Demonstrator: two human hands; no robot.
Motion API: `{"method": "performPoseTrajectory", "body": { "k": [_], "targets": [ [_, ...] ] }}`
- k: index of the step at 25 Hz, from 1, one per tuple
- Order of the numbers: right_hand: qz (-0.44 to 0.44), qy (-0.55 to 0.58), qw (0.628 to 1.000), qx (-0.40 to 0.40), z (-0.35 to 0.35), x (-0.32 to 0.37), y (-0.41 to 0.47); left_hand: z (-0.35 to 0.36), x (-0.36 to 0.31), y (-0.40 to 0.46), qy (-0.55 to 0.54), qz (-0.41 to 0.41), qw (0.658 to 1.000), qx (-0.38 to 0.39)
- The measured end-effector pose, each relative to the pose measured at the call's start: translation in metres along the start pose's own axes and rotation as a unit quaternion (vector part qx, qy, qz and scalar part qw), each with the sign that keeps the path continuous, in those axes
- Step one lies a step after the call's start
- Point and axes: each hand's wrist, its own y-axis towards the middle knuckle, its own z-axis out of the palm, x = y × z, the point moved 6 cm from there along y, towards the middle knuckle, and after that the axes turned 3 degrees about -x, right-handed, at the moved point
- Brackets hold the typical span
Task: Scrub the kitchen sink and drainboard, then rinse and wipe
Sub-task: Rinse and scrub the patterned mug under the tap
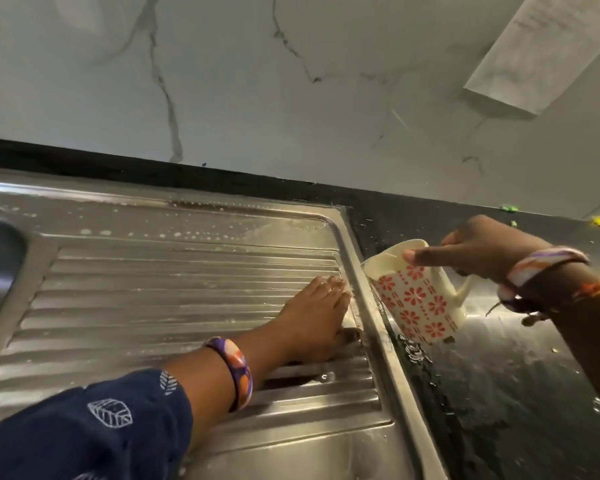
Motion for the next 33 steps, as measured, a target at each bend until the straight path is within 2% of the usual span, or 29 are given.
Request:
{"method": "performPoseTrajectory", "body": {
  "k": [5,9,11,18,23,27,31,33],
  "targets": [
    [-0.040,-0.028,0.999,0.001,0.016,0.015,0.027,-0.011,0.029,0.021,-0.008,-0.021,1.000,-0.006],
    [-0.064,0.104,0.992,-0.023,0.003,0.025,0.034,-0.012,0.044,0.029,0.010,-0.036,0.999,-0.014],
    [-0.063,0.129,0.988,-0.052,-0.008,0.031,0.042,-0.013,0.054,0.032,0.014,-0.050,0.999,-0.009],
    [-0.077,-0.078,0.981,-0.159,-0.005,0.068,0.092,-0.016,0.104,0.028,0.006,-0.124,0.992,0.005],
    [-0.139,-0.131,0.963,-0.190,0.022,0.119,0.090,-0.026,0.148,0.005,0.023,-0.201,0.979,0.020],
    [-0.202,-0.068,0.961,-0.178,0.035,0.155,0.083,-0.035,0.183,-0.025,0.025,-0.274,0.962,0.007],
    [-0.230,0.117,0.961,-0.105,0.033,0.161,0.084,-0.045,0.206,-0.062,0.011,-0.438,0.899,-0.001],
    [-0.214,0.191,0.953,-0.099,0.022,0.152,0.081,-0.048,0.206,-0.069,0.008,-0.456,0.890,0.001]
  ]
}}
